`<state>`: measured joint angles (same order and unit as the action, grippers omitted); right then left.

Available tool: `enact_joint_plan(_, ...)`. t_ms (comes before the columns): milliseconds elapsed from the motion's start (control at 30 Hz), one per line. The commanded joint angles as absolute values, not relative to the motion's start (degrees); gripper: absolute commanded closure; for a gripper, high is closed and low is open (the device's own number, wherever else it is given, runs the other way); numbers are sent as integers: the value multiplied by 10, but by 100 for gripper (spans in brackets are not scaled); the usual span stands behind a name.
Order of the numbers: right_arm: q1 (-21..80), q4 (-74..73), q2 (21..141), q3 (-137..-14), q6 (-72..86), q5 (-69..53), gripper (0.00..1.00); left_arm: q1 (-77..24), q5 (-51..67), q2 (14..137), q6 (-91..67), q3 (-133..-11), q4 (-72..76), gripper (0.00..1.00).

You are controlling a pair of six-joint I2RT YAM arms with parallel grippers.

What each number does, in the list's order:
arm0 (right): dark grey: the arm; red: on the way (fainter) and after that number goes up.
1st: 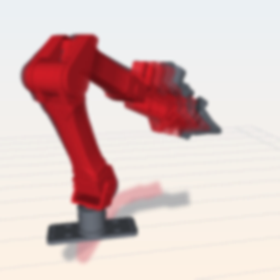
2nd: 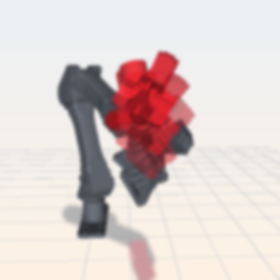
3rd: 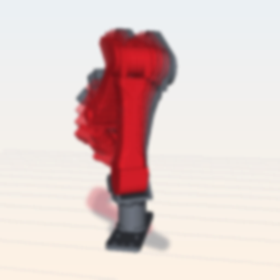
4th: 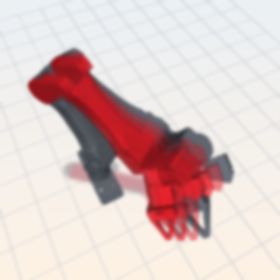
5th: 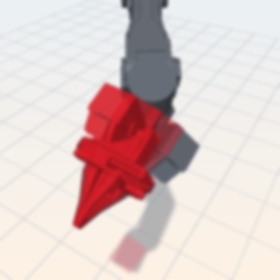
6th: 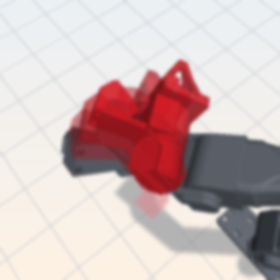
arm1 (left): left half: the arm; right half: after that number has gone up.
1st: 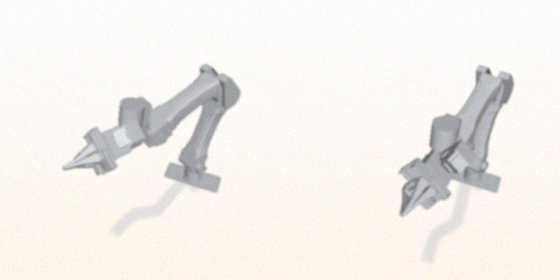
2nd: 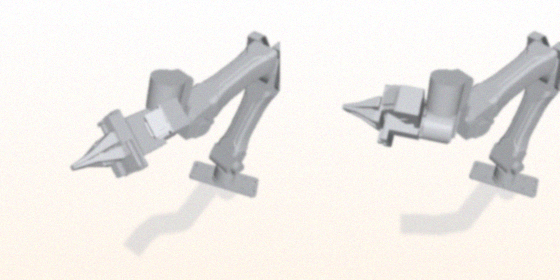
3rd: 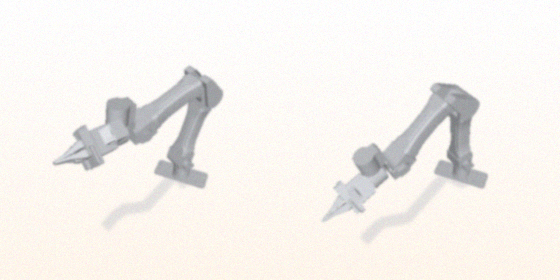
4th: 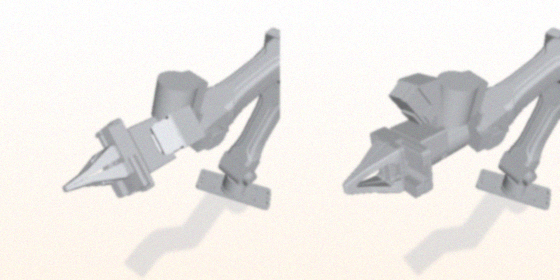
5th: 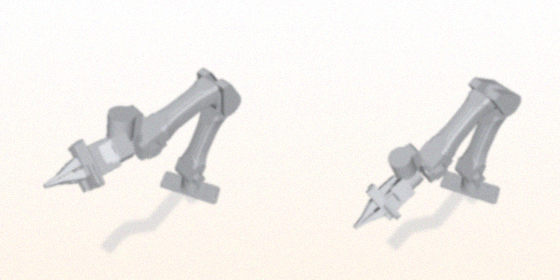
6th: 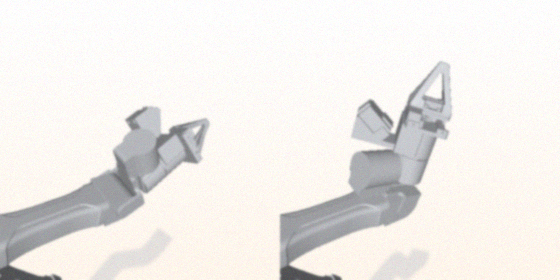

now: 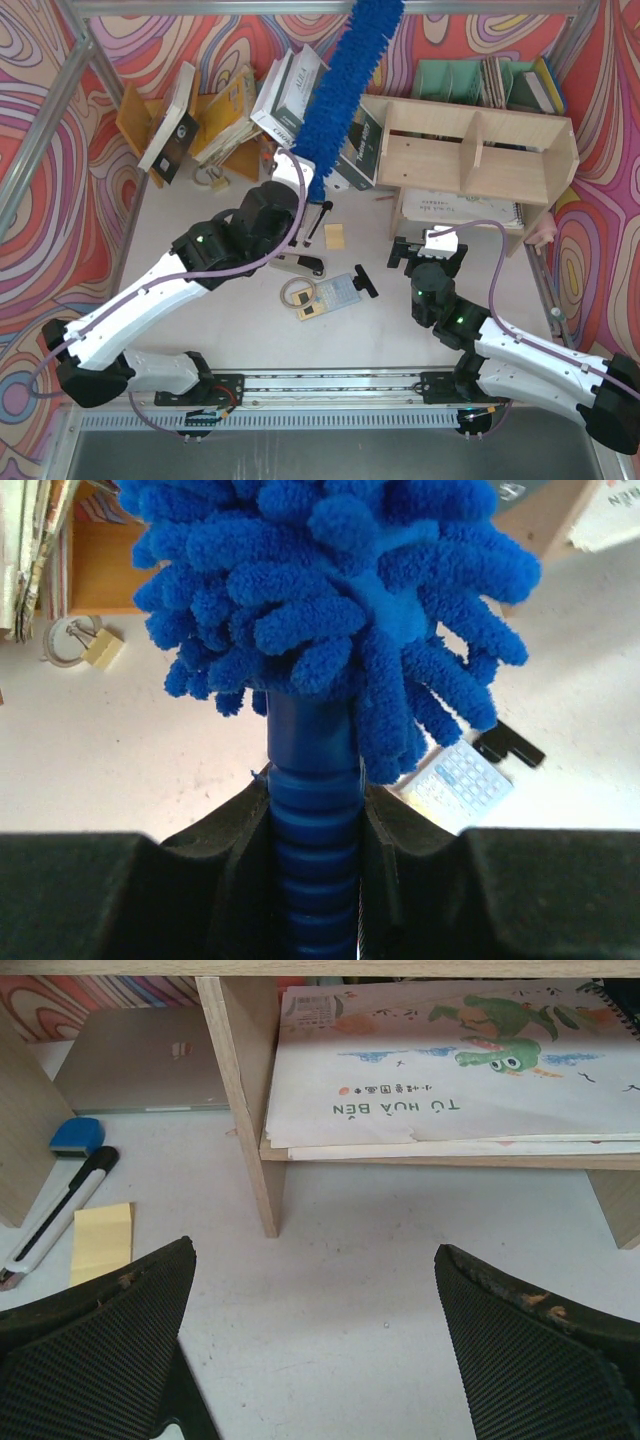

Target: Dust the bookshelf with a duster

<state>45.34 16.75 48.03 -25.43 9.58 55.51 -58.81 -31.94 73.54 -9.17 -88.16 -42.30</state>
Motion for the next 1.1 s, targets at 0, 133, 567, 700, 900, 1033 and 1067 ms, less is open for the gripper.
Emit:
enact_joint_plan(0,450,162,476,-257,107,566,9,-546,-291,722,-27,-805,-243,100)
enact_joint_plan(133,450,161,478,-257,107,565,9,-516,-256,734,-14,-767,-176,100)
enact_joint_plan(567,450,165,493,-260,106,563,9,-510,-197,775,-65,-836,-208,100)
enact_joint_plan(700,449,167,497,-261,105,563,9,-537,-194,797,-116,-910,-286,100)
enact_joint_plan(900,449,166,495,-260,106,563,9,-595,-250,910,-187,-1112,-489,100)
enact_joint_plan(1033,449,162,488,-259,109,564,9,-608,-270,968,-243,-1203,-599,100)
enact_joint_plan(1067,449,161,485,-258,110,563,9,-609,-269,981,-257,-1224,-618,100)
